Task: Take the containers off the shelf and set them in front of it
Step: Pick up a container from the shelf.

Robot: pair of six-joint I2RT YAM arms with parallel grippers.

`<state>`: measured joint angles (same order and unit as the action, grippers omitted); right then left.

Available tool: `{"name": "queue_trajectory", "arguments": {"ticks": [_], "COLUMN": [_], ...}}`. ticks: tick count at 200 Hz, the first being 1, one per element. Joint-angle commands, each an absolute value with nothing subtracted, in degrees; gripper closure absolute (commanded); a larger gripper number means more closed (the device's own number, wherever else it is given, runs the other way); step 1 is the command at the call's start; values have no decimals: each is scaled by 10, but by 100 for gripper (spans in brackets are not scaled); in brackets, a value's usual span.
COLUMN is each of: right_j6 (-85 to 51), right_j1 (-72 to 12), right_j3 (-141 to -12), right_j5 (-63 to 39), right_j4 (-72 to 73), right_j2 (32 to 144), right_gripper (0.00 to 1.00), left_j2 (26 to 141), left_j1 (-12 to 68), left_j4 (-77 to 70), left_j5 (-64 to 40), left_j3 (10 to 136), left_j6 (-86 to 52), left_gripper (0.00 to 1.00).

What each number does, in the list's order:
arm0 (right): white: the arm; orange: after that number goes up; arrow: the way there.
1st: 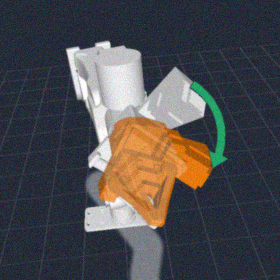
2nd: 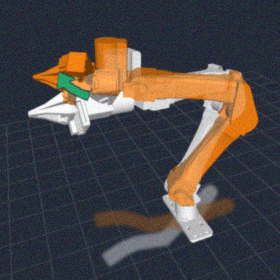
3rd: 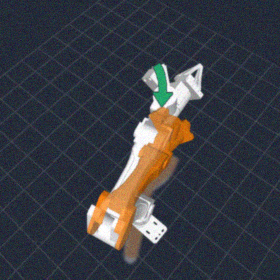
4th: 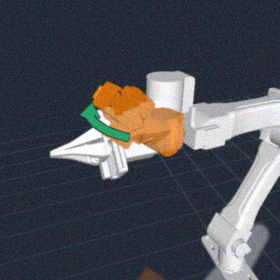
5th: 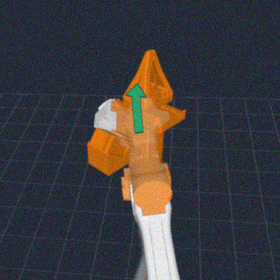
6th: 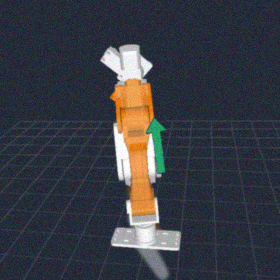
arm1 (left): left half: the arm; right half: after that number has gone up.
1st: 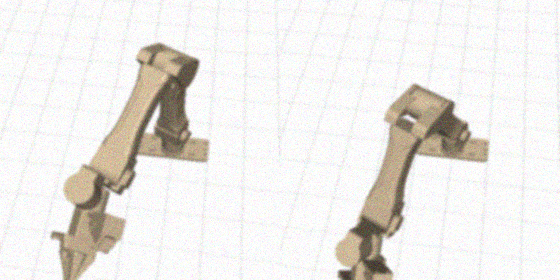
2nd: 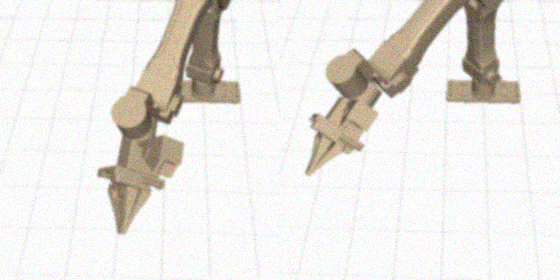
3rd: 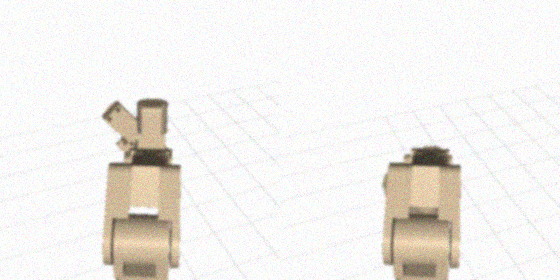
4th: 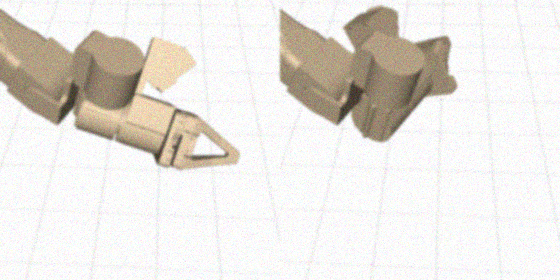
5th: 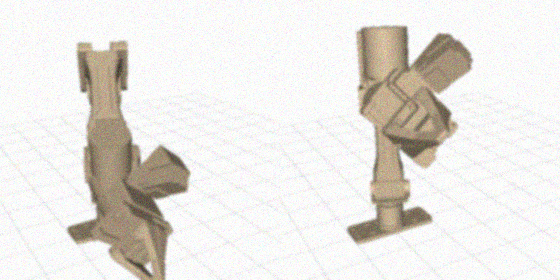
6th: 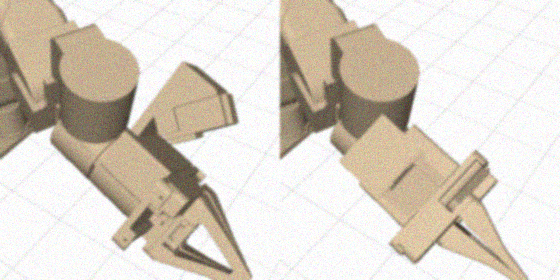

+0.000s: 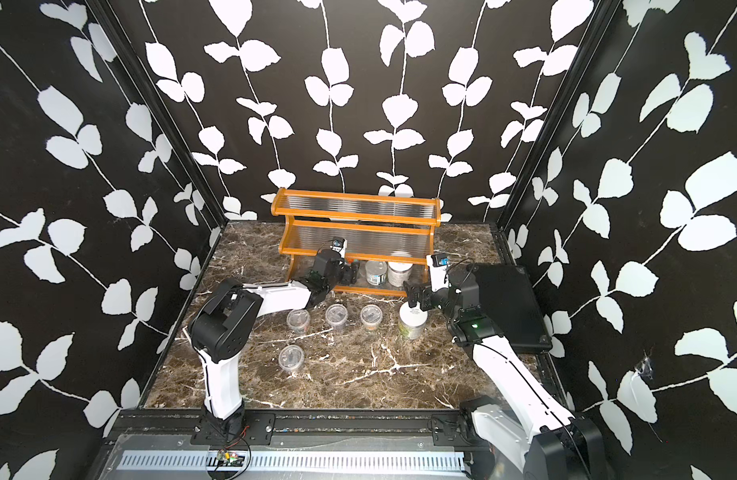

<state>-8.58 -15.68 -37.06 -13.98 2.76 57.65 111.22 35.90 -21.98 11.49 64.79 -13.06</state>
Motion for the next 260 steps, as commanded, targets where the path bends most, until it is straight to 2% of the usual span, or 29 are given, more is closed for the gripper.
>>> {"name": "queue_trajectory", "arguments": {"ticks": [1, 161, 223, 249, 260], "right_j6": [-85, -83, -74, -67, -65], "right_j1": [-154, -153, -153, -153, -153], "right_j3": [-355, -364, -367, -369, -370], "right_j5": [-145, -162, -205, -232, -248], "right_j4": [55, 47, 19, 1, -3], "right_j2": [577, 570, 557, 552, 552], "right_gripper": [0, 0, 0, 0, 0], "left_j2": [1067, 946, 832, 763, 737], "left_j1": [358, 359, 374, 398, 432], "left_j4": [-193, -146, -23, 42, 76], "left_j5": [105, 101, 66, 77, 92], "left_j3": [626, 580, 567, 556, 558], "left_j6": [-117, -74, -53, -47, -46], "left_gripper": [29, 29, 30, 30, 30]}}
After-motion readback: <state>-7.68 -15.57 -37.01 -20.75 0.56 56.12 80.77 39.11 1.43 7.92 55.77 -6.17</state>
